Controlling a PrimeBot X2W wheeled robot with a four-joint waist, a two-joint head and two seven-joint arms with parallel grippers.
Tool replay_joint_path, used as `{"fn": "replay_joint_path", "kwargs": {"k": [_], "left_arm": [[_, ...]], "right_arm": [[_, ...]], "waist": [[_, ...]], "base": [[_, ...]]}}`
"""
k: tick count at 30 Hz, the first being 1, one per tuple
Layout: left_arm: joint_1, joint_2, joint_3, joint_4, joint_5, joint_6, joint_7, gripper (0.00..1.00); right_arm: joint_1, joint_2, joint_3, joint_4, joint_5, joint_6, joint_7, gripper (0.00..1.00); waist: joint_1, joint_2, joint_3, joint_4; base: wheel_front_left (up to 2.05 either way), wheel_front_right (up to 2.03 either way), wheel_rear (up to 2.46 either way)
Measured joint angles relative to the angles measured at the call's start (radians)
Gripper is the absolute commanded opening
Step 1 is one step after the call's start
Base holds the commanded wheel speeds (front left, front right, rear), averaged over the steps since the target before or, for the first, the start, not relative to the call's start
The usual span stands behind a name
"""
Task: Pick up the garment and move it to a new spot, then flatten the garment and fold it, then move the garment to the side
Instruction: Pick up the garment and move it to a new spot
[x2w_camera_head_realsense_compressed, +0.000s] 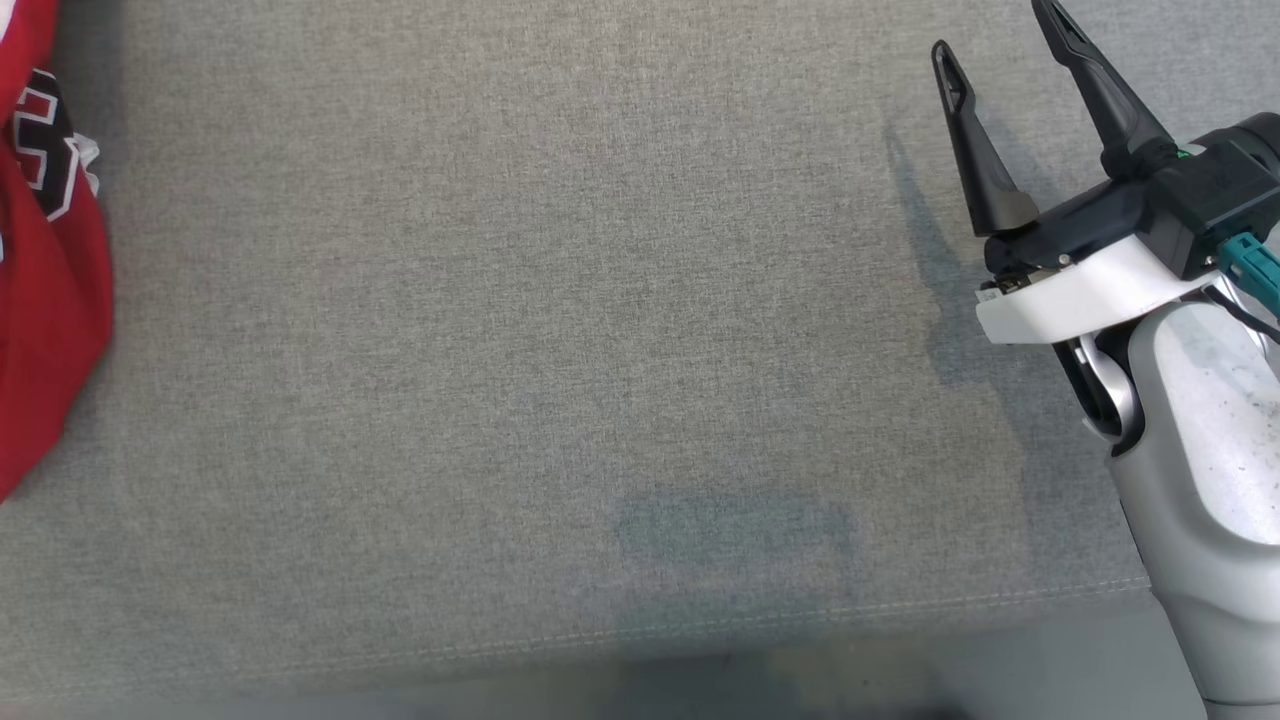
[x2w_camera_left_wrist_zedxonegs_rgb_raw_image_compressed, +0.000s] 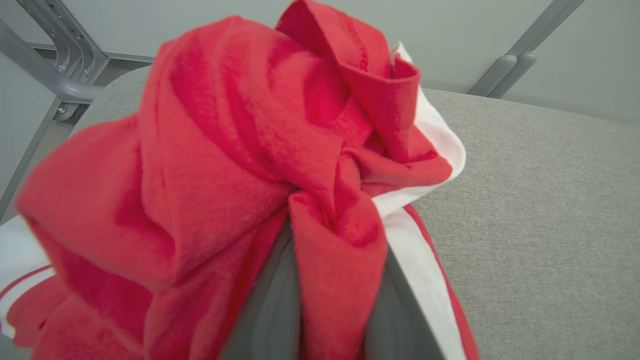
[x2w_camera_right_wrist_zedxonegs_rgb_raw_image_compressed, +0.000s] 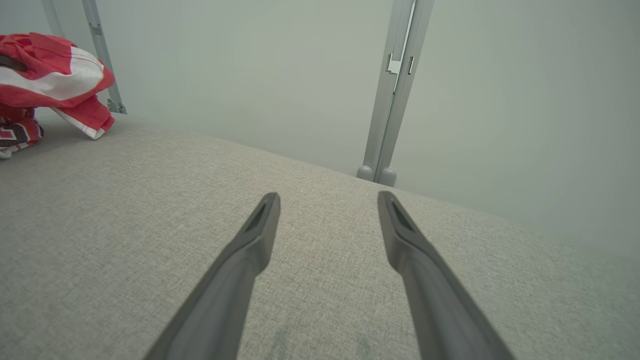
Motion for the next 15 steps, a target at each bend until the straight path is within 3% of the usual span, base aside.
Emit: {"fn": "replay_joint_path", "kwargs": {"k": [1, 3, 6, 15], "left_arm": [[0.0, 0.005, -0.004, 0.0, 0.0, 0.0, 0.005, 0.04], [0.0, 0.014, -0.003, 0.001, -0.007, 0.0, 0.007, 0.13], [0.001, 0.017, -0.02, -0.007, -0.038, 0.0, 0.008, 0.06], [0.014, 0.017, -0.09, -0.041, -0.067, 0.0, 0.017, 0.38]], "right_arm": [[0.003, 0.0, -0.002, 0.0, 0.001, 0.0, 0.0, 1.0], [0.012, 0.0, -0.003, 0.002, 0.005, 0.0, 0.0, 1.0], [0.022, 0.002, -0.007, 0.008, 0.007, 0.0, 0.0, 1.0], [0.048, 0.014, -0.025, 0.016, 0.018, 0.0, 0.0, 1.0]], "waist": [[0.0, 0.0, -0.007, 0.0], [0.0, 0.0, -0.02, 0.0], [0.0, 0.0, -0.046, 0.001], [0.0, 0.0, -0.085, 0.002]], "base": [[0.0, 0.0, 0.0], [0.0, 0.0, 0.0], [0.0, 0.0, 0.0], [0.0, 0.0, 0.0]]}}
